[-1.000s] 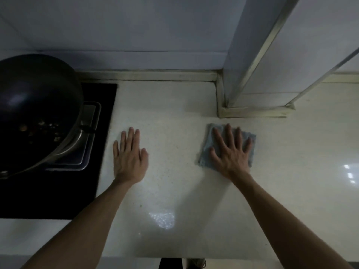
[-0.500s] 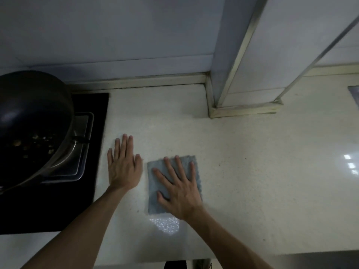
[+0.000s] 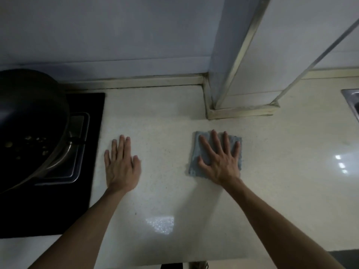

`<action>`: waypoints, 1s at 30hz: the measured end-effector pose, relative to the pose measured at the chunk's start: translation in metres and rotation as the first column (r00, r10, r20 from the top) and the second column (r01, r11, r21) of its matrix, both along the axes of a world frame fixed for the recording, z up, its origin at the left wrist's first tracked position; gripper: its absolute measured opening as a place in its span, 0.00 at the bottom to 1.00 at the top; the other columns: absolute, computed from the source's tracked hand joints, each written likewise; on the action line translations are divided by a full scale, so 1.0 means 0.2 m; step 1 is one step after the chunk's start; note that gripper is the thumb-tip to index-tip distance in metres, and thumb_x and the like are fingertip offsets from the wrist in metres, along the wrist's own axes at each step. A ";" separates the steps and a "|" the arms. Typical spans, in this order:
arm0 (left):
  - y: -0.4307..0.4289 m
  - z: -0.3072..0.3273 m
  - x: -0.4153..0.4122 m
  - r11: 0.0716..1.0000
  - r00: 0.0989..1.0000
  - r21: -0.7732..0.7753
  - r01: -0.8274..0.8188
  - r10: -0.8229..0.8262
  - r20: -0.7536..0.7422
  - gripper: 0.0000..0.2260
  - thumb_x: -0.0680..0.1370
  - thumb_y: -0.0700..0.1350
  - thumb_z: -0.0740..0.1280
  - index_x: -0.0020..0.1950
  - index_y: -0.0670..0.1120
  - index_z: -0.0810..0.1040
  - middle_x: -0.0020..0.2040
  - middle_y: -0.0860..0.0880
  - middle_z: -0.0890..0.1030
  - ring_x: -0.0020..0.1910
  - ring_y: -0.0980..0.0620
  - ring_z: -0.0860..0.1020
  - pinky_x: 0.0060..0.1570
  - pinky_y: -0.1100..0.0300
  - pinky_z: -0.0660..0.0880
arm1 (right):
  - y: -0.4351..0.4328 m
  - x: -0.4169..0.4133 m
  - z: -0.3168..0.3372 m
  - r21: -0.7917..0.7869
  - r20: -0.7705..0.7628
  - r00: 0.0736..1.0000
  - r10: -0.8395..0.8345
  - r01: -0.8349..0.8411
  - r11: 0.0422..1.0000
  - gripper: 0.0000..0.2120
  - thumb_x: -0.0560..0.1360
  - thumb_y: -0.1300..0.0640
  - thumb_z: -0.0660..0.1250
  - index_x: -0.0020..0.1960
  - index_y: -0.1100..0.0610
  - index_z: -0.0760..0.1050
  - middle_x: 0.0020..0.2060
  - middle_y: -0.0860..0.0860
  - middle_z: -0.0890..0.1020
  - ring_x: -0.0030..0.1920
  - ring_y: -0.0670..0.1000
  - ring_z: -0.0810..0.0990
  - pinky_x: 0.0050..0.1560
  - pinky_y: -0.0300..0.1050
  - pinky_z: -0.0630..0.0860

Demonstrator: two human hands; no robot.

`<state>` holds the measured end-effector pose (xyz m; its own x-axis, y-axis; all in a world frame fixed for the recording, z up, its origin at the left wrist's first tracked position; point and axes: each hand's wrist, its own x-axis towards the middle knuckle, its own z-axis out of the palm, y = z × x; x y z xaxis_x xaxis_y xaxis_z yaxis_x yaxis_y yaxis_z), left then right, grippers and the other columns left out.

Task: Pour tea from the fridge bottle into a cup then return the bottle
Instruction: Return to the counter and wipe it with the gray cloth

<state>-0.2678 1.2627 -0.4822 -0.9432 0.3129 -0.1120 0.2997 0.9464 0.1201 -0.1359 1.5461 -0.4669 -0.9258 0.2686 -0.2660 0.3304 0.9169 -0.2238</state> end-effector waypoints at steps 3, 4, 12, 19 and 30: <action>0.00 0.00 0.00 1.000 1.000 0.004 0.005 -0.005 -0.001 0.31 0.78 0.54 0.47 0.80 0.47 0.48 0.80 0.47 0.48 0.79 0.47 0.45 0.76 0.45 0.46 | -0.11 -0.19 0.00 0.002 -0.008 0.998 0.063 -0.063 0.998 0.41 0.70 0.25 0.39 0.77 0.41 0.33 0.78 0.51 0.32 0.76 0.61 0.29 0.70 0.72 0.32; -0.01 0.00 -0.01 1.000 1.000 0.001 0.007 -0.007 -0.001 0.30 0.78 0.54 0.47 0.80 0.47 0.48 0.80 0.47 0.48 0.79 0.47 0.46 0.76 0.45 0.47 | -0.16 -0.23 -0.01 0.011 -0.012 0.996 0.093 -0.093 0.996 0.41 0.70 0.25 0.39 0.78 0.41 0.34 0.78 0.51 0.33 0.76 0.62 0.30 0.70 0.73 0.33; -0.01 0.01 -0.01 1.000 1.000 0.007 0.030 -0.030 -0.002 0.31 0.77 0.55 0.46 0.80 0.47 0.48 0.80 0.47 0.48 0.79 0.47 0.46 0.76 0.44 0.48 | -0.51 -0.17 -0.03 0.000 -0.036 0.964 0.262 -0.262 0.965 0.39 0.75 0.28 0.48 0.78 0.41 0.35 0.78 0.50 0.33 0.76 0.60 0.29 0.69 0.72 0.30; -0.02 0.01 -0.01 0.999 0.999 0.006 0.033 -0.033 0.011 0.31 0.77 0.55 0.45 0.80 0.47 0.47 0.80 0.47 0.45 0.79 0.48 0.43 0.76 0.44 0.48 | -0.44 -0.03 -0.03 -0.066 -0.092 0.951 0.294 -0.300 0.952 0.36 0.76 0.28 0.48 0.78 0.38 0.39 0.79 0.48 0.37 0.77 0.56 0.30 0.72 0.69 0.34; -0.02 0.00 -0.01 1.000 1.000 0.022 0.018 -0.018 0.005 0.31 0.78 0.54 0.47 0.80 0.47 0.48 0.80 0.47 0.46 0.79 0.47 0.44 0.76 0.44 0.49 | -0.33 -0.52 -0.04 0.028 -0.065 0.969 0.238 -0.236 0.971 0.36 0.76 0.28 0.48 0.77 0.37 0.37 0.79 0.49 0.37 0.78 0.58 0.33 0.72 0.67 0.31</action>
